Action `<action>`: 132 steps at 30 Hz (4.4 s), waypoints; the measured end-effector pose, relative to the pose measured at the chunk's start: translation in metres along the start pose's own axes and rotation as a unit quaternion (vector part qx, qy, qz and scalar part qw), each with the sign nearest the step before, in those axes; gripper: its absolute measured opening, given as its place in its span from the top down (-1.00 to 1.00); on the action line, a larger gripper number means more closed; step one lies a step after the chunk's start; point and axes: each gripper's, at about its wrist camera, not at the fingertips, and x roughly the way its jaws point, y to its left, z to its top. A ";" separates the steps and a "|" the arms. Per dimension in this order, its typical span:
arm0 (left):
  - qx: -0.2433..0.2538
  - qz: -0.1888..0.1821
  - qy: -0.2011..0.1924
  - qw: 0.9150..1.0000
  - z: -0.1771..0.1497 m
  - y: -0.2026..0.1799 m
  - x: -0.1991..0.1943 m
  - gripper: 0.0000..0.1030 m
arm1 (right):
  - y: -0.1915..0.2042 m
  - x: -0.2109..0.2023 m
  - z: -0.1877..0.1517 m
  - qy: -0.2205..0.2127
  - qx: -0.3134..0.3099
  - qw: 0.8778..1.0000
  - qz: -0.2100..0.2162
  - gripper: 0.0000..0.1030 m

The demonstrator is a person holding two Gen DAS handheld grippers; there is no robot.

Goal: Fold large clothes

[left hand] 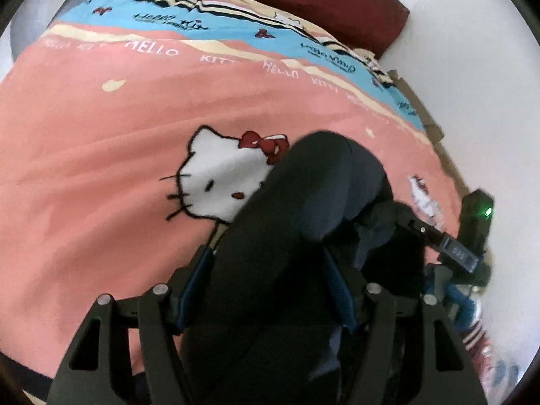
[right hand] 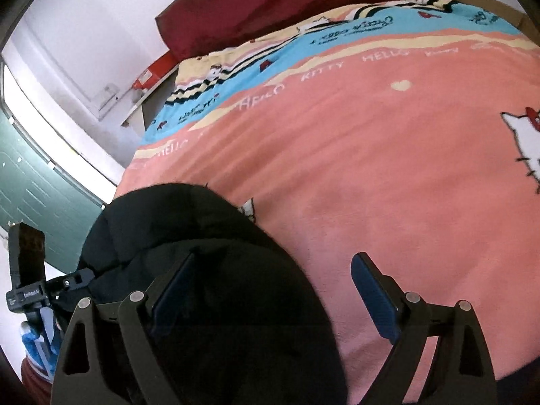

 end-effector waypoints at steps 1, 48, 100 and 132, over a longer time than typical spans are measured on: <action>0.008 0.008 -0.005 1.000 -0.003 -0.005 0.001 -0.10 | 0.003 0.006 -0.001 0.006 -0.006 1.000 0.002 -0.77; 0.253 0.058 -0.140 0.955 -0.267 -0.079 -0.151 0.82 | 0.056 -0.183 -0.243 -0.032 -0.198 0.980 -0.005 0.45; 0.171 0.048 -0.086 0.980 -0.292 -0.056 -0.168 0.86 | 0.063 -0.256 -0.203 -0.084 -0.131 0.988 -0.005 -0.19; 0.200 0.081 -0.091 0.972 -0.284 -0.123 -0.137 0.19 | 0.117 -0.175 -0.284 0.072 -0.259 0.962 0.038 -0.27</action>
